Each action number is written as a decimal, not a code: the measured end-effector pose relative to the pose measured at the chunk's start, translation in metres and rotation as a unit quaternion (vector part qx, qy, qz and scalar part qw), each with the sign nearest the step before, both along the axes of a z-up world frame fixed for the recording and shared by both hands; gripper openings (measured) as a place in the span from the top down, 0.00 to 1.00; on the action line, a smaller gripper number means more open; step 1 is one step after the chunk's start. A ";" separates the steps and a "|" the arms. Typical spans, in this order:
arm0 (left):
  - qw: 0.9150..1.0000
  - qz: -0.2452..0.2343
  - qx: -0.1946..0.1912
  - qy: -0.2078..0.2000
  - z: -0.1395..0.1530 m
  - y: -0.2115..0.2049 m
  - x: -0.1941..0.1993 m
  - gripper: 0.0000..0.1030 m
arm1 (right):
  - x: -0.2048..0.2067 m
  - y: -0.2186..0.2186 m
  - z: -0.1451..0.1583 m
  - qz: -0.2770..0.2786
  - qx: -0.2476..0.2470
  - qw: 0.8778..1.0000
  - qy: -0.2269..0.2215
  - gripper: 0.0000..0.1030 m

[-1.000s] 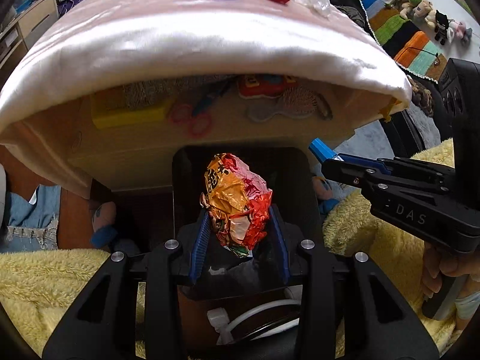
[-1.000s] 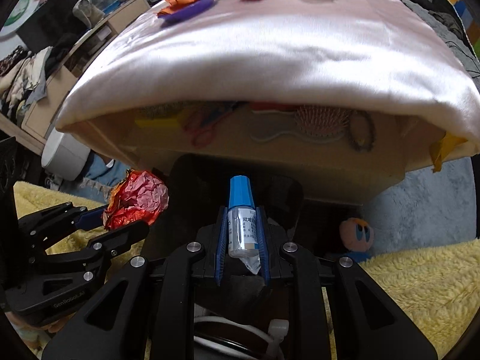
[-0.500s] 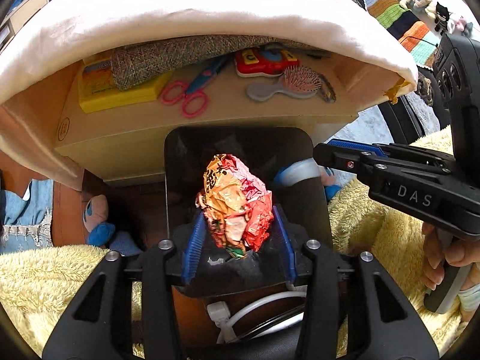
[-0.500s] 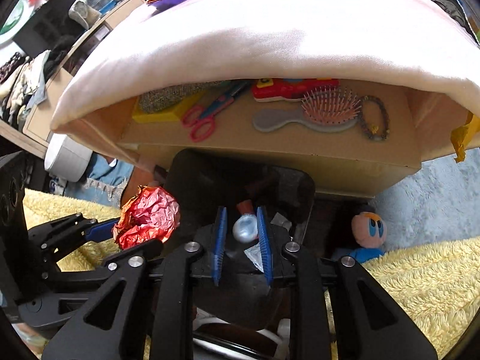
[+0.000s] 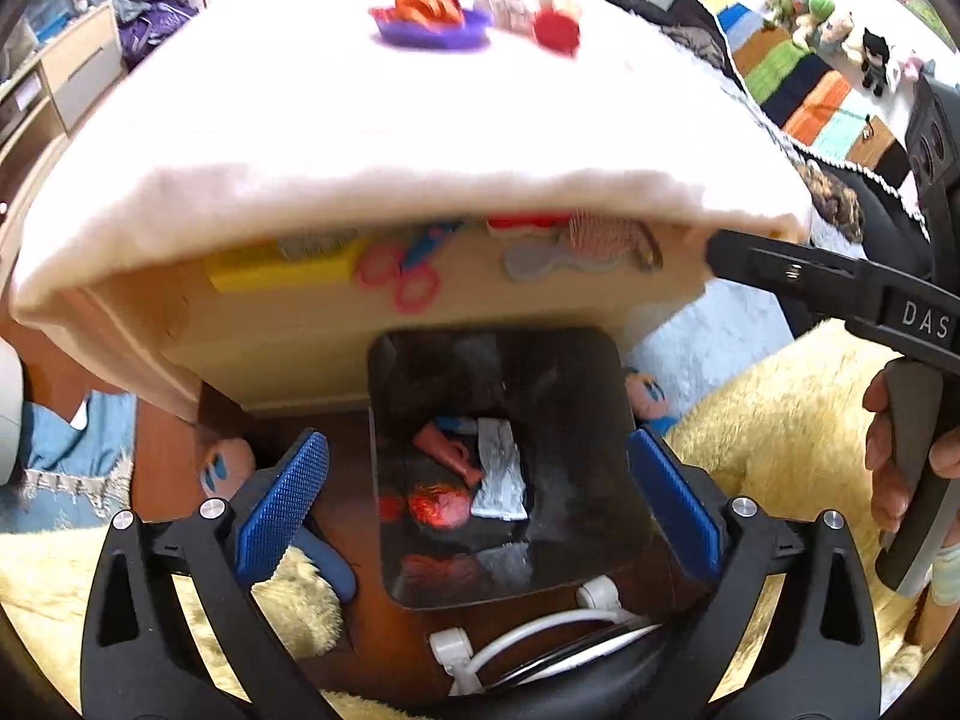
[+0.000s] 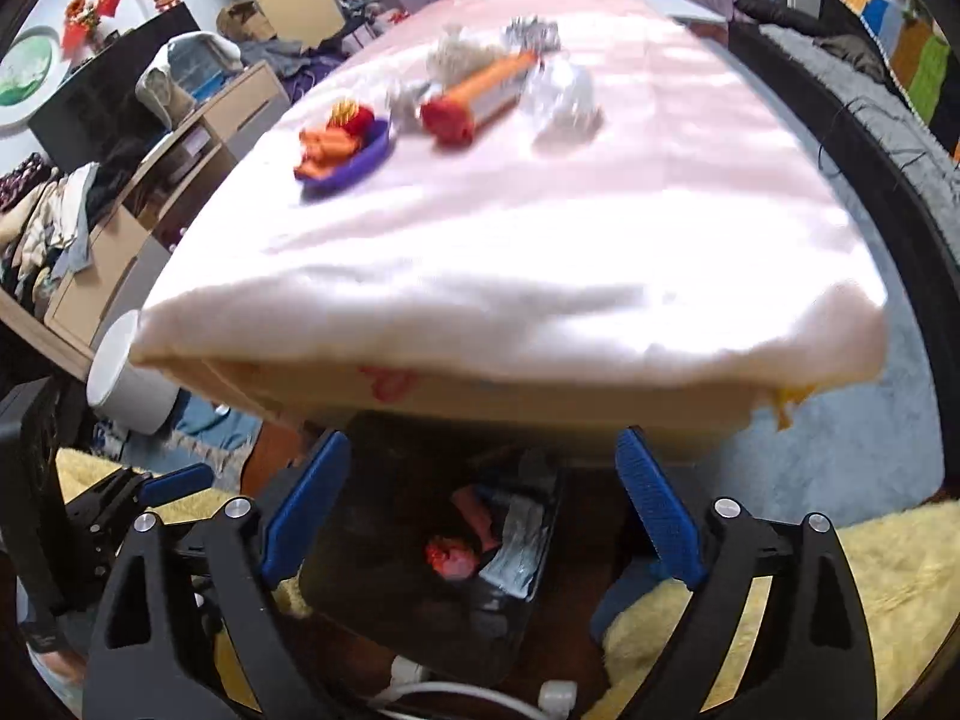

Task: Collect trash
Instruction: 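Lower both tools to the black bin and open both to drop items, then grasp the orange cloth with the left tool while the right tool grasps the clear plastic bag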

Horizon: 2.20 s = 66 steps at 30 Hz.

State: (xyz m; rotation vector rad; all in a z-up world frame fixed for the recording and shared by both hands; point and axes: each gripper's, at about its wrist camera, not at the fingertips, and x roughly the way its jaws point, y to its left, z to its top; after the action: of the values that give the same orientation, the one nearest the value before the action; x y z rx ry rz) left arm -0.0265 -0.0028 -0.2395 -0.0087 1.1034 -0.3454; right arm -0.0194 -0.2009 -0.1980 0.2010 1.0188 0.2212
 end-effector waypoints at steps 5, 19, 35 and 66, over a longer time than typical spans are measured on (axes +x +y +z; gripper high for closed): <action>0.999 0.019 -0.002 -0.029 0.032 0.009 0.010 0.08 | 0.012 -0.012 0.026 -0.012 0.000 1.000 -0.027 0.11; 0.996 0.048 -0.009 -0.073 0.085 0.017 0.078 0.08 | 0.076 -0.032 0.052 -0.035 -0.019 0.998 -0.055 0.10; 0.997 0.005 -0.029 -0.065 0.078 -0.012 0.175 0.49 | 0.149 -0.038 0.036 -0.035 -0.020 0.998 -0.049 0.11; 0.996 -0.008 0.002 -0.085 0.087 -0.020 0.196 0.71 | 0.160 -0.023 0.041 0.010 -0.051 0.997 -0.050 0.76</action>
State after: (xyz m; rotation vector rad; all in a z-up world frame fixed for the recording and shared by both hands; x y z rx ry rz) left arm 0.1696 -0.0227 -0.1522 0.0329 0.9369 -0.3508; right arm 0.1407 -0.2237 -0.1572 0.0863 0.9307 0.1959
